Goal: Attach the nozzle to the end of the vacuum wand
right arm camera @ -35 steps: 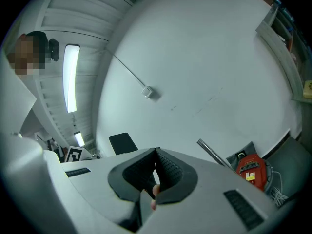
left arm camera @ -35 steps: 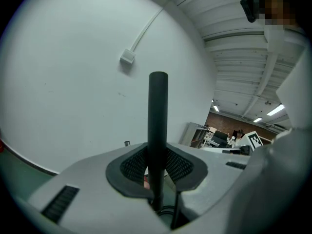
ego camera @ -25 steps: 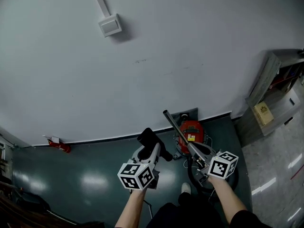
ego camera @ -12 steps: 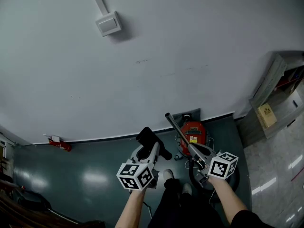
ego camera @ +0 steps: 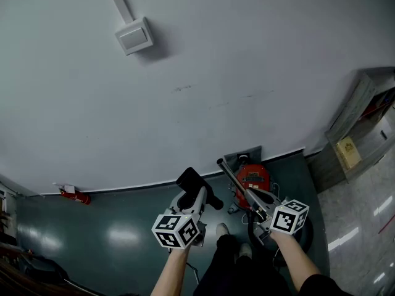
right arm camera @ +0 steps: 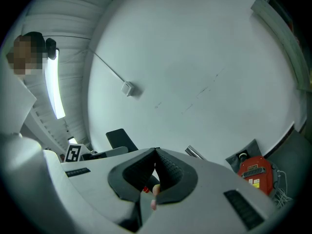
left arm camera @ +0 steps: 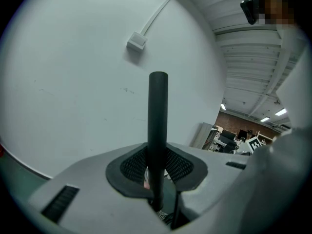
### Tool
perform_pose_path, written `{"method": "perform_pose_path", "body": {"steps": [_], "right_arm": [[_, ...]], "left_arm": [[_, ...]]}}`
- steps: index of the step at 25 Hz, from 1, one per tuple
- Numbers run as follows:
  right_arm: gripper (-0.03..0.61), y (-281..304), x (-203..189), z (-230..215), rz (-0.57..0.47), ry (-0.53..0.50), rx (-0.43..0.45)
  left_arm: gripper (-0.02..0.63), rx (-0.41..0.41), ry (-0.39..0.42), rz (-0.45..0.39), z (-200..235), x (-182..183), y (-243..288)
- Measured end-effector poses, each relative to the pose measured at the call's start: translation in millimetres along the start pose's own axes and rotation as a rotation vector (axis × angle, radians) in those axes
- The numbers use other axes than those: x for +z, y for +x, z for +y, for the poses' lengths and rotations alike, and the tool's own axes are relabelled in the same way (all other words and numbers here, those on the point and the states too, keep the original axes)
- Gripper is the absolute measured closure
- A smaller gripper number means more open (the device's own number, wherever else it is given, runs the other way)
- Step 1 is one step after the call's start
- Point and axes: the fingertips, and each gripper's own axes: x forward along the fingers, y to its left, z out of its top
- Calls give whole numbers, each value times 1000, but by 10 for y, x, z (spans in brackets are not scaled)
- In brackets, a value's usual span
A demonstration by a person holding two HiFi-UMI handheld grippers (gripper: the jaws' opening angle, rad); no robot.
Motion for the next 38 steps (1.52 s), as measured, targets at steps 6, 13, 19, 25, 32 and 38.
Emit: {"method": "perform_pose_path", "body": {"steps": [6, 13, 19, 25, 32, 38], "right_arm": [[561, 254, 49, -144, 0, 15, -26], [561, 495, 54, -343, -1, 9, -69], [561, 674, -9, -541, 21, -55, -137], [561, 845, -70, -711, 49, -127, -201], [560, 974, -94, -838, 94, -213, -243], [555, 1102, -154, -968, 178, -339, -255]], "left_arm": [[526, -15, -6, 15, 220, 102, 241], [526, -28, -11, 25, 470, 193, 503], [526, -56, -6, 28, 600, 289, 710], [526, -96, -6, 15, 644, 466, 902], [526, -126, -6, -13, 657, 703, 1035], [526, -112, -12, -32, 675, 829, 1059]]}}
